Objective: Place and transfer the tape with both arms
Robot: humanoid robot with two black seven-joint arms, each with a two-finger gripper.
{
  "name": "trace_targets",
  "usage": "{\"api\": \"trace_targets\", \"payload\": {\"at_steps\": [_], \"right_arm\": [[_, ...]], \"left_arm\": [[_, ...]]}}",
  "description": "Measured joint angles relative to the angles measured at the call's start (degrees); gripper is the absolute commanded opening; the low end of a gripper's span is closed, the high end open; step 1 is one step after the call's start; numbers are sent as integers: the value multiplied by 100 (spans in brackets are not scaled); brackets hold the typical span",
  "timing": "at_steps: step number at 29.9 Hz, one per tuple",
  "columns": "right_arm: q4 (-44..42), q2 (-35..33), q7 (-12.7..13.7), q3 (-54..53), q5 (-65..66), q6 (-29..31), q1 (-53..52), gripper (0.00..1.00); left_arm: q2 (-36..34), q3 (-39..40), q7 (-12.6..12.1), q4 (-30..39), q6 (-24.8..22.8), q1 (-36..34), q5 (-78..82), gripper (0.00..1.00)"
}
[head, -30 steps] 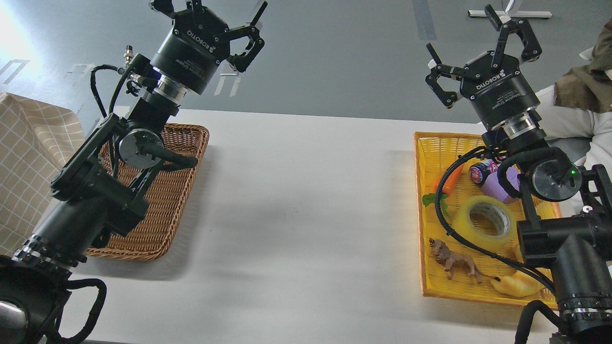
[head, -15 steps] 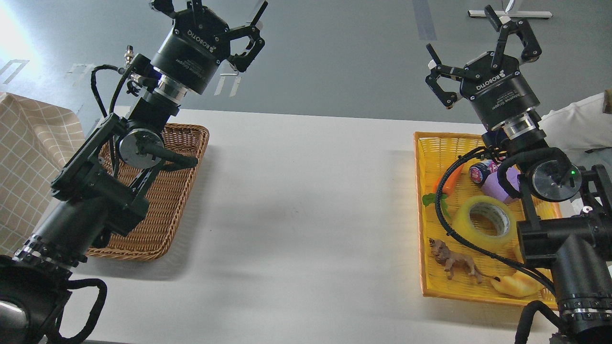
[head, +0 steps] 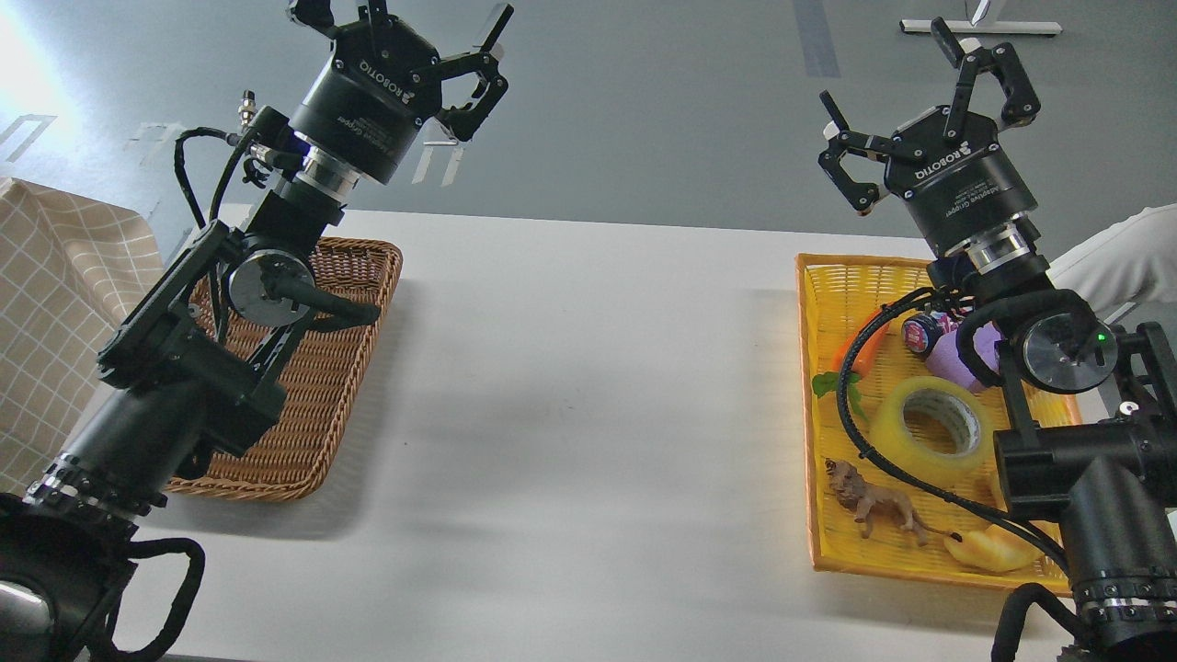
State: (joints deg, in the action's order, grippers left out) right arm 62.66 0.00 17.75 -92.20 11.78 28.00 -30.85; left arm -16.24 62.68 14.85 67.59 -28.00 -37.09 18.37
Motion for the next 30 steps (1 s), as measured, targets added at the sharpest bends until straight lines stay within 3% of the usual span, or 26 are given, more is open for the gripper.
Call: {"api": "trace_targets", "payload": {"at_steps": [30], "right_arm": [[-18, 0, 0, 0, 0, 0, -8, 100]], "left_arm": [[-21, 45, 6, -11, 0, -8, -17, 98]]}}
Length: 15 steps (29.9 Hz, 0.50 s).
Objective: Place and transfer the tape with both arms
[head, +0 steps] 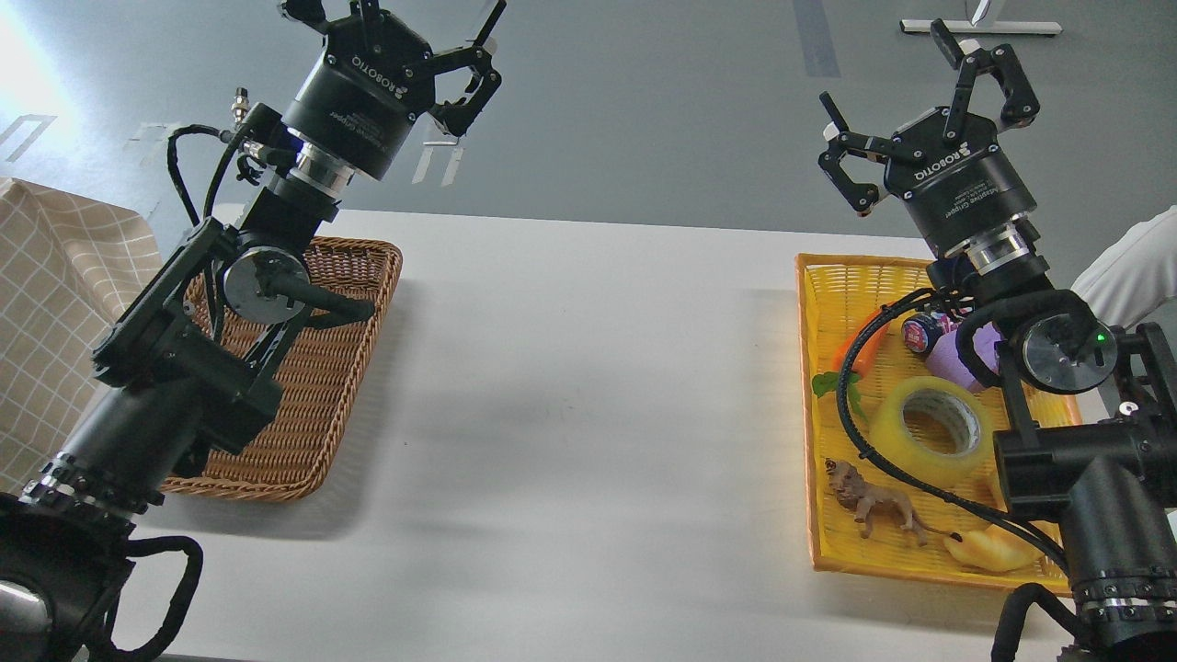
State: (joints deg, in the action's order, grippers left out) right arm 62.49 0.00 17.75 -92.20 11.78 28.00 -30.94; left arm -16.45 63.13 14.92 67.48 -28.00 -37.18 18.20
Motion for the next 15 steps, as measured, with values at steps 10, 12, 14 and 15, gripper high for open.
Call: {"api": "trace_targets", "payload": {"at_steps": [10, 12, 14, 15], "right_arm": [[-24, 0, 0, 0, 0, 0, -34, 100], [-25, 0, 0, 0, 0, 0, -36, 100], [-25, 0, 0, 0, 0, 0, -43, 100], [-26, 0, 0, 0, 0, 0, -44, 100]], "left_arm": [[30, 3, 49, -29, 0, -10, -41, 98], [42, 0, 98, -49, 0, -11, -62, 98], [45, -25, 148, -59, 0, -11, -69, 98], [45, -52, 162, -64, 0, -19, -69, 98]]}}
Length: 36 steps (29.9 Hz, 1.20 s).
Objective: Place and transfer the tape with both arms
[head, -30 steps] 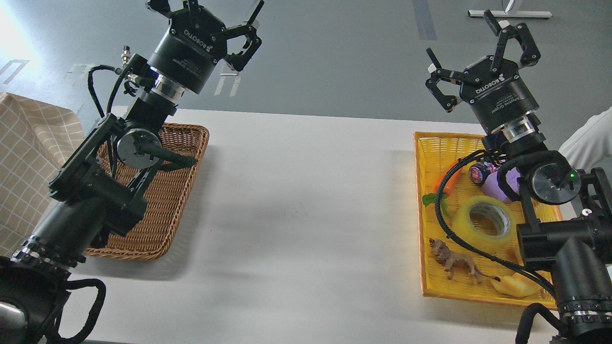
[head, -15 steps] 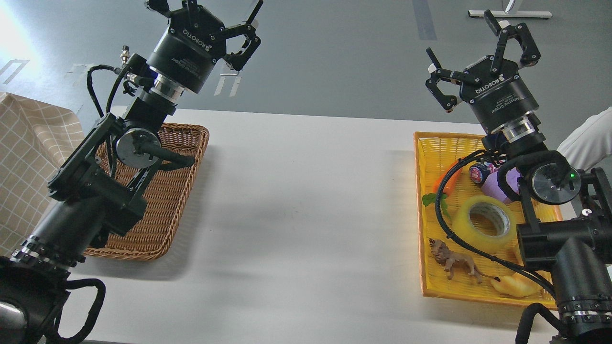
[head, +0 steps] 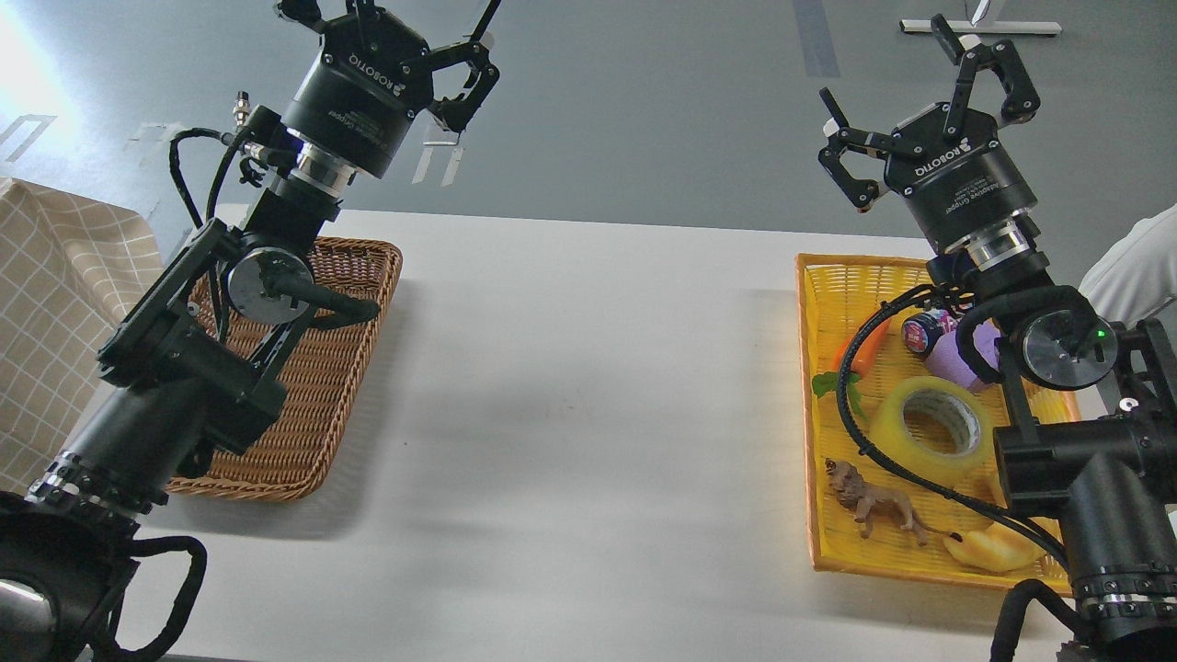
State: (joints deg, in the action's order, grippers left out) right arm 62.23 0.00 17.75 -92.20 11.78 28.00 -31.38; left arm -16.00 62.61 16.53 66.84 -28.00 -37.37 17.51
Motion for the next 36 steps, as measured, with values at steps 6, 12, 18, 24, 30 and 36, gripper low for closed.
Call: {"api": "trace_targets", "payload": {"at_steps": [6, 12, 18, 24, 30, 36], "right_arm": [[0, 0, 0, 5, 0, 0, 13, 100], [2, 0, 0, 9, 2, 0, 15, 100], [16, 0, 0, 9, 4, 0, 9, 100], [19, 0, 0, 9, 4, 0, -6, 100], [21, 0, 0, 7, 0, 0, -9, 100], [34, 0, 0, 0, 0, 0, -9, 100]], "left_arm": [[0, -60, -12, -21, 0, -40, 5, 98], [-6, -65, 6, -25, 0, -40, 7, 98], [-8, -26, -3, -25, 0, -40, 7, 98], [-8, -26, -4, -25, 0, -50, 7, 98], [-6, -32, 10, -74, 0, -50, 7, 98], [-1, -29, 17, -166, 0, -51, 7, 98]]}}
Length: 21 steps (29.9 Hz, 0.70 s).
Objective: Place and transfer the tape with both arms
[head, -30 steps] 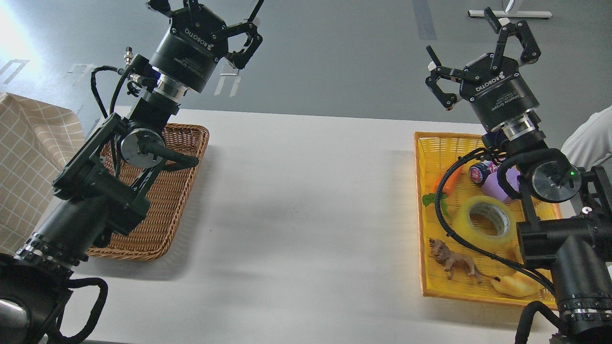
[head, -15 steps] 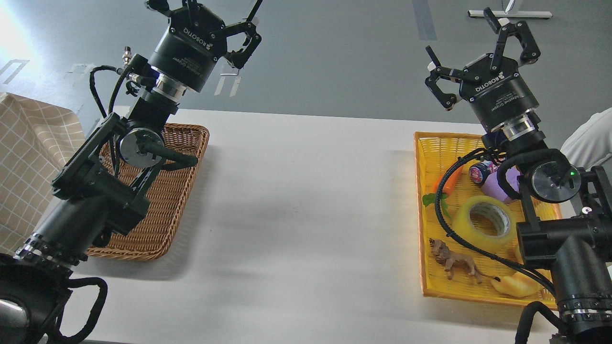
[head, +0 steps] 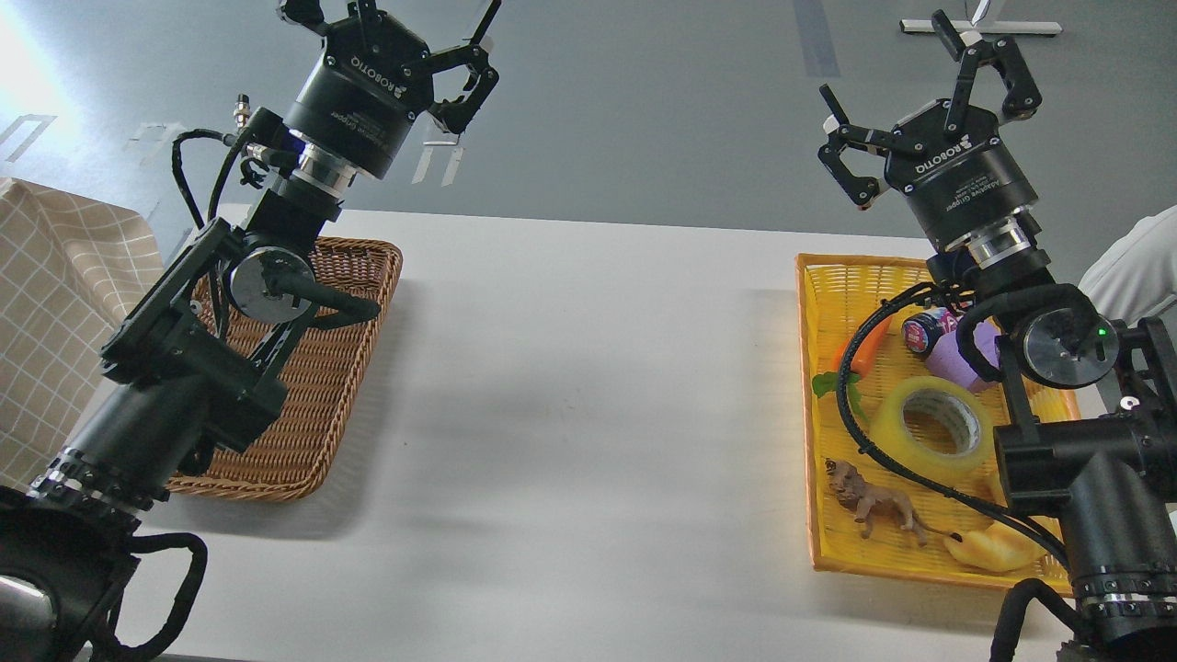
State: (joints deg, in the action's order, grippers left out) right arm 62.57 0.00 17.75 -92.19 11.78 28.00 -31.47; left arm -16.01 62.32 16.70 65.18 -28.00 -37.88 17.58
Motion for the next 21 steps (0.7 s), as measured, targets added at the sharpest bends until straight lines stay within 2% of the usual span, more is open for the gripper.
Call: {"api": "trace_targets", "payload": {"at_steps": [15, 21], "right_arm": [[51, -5, 9, 328, 16, 0, -24, 100], [288, -710, 11, 954, 42, 0, 0, 100]], "left_arm": [[0, 8, 0, -14, 0, -7, 15, 98], [2, 19, 8, -14, 0, -1, 25, 98]]}}
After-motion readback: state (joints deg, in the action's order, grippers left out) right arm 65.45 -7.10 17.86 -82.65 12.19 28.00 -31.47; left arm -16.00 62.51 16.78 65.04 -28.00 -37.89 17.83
